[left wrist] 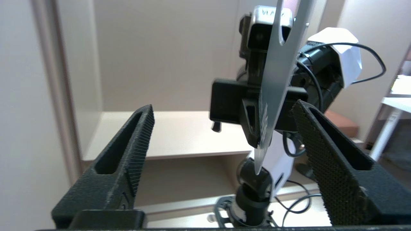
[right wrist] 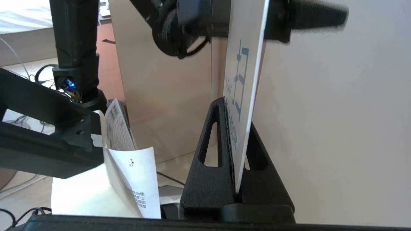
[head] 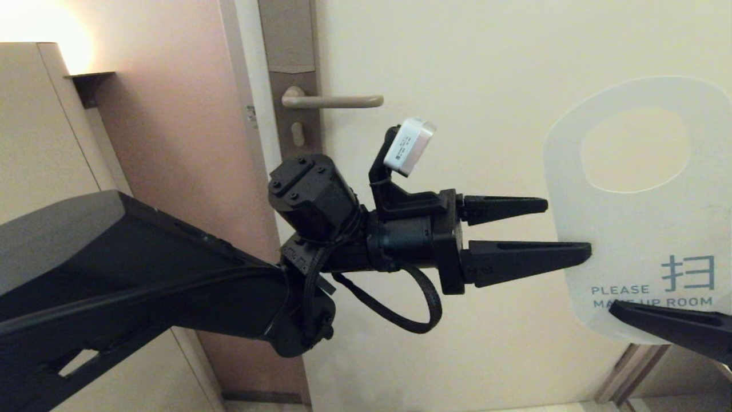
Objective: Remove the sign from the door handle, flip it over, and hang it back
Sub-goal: Hand it to the other hand
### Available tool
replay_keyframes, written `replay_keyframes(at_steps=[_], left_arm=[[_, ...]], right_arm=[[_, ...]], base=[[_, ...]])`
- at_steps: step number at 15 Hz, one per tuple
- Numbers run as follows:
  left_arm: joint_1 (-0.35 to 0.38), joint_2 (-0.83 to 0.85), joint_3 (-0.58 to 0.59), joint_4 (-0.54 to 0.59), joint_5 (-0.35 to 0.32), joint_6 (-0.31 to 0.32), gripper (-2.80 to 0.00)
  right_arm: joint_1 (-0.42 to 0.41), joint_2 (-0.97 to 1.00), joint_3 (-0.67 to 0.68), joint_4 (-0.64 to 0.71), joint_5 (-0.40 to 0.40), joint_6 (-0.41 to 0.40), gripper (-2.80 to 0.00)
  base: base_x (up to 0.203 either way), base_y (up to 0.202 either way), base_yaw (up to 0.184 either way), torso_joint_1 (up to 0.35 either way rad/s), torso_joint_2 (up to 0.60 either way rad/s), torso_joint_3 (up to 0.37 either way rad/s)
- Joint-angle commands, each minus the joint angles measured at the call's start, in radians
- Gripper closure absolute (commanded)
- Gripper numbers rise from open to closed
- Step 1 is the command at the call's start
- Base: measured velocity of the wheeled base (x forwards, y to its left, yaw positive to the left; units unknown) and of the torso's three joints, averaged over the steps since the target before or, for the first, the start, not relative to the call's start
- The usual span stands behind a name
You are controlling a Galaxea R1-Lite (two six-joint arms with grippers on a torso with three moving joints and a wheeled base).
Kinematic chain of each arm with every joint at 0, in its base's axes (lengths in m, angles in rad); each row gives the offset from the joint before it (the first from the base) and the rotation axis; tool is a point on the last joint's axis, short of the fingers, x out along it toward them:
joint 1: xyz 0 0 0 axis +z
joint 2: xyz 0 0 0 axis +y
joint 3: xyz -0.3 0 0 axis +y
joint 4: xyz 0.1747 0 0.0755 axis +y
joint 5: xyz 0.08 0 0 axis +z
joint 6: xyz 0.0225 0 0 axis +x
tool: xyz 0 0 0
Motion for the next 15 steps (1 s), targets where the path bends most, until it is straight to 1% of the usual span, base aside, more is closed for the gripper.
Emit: replay_keyframes(at_steps=[1, 5, 11, 13, 14, 15], left_arm=[[0.021, -0.013, 0.017, -0.035, -0.006, -0.003, -2.80], [0.044, -0.016, 0.042, -0.098, -0.006, -0.003, -2.80], [0.050, -0.030, 0.040, -0.099, -0.006, 0.002, -2.80], [0.050, -0.027, 0.040, -0.100, -0.004, 0.029, -2.80], [0.050, -0.025, 0.041, -0.100, -0.004, 0.036, 0.00], [0.052, -0.024, 0.040, -0.099, -0.004, 0.037, 0.00]], right_arm=[[0.000, 0.000, 0.011, -0.002, 0.005, 0.000, 0.00], [0.000, 0.001, 0.024, -0.002, 0.002, -0.001, 0.00], [-0.001, 0.004, 0.048, -0.001, 0.000, -0.002, 0.00], [-0.001, 0.007, 0.051, -0.001, -0.001, -0.002, 0.00], [-0.001, 0.009, 0.053, -0.002, -0.002, -0.001, 0.00], [-0.001, 0.012, 0.054, -0.002, -0.002, -0.002, 0.00]], base=[[0.000, 0.000, 0.000, 0.000, 0.00, 0.000], [0.000, 0.000, 0.000, 0.000, 0.00, 0.000], [0.000, 0.000, 0.000, 0.000, 0.00, 0.000], [0.000, 0.000, 0.000, 0.000, 0.00, 0.000], [0.000, 0.000, 0.000, 0.000, 0.00, 0.000], [0.000, 0.000, 0.000, 0.000, 0.00, 0.000]])
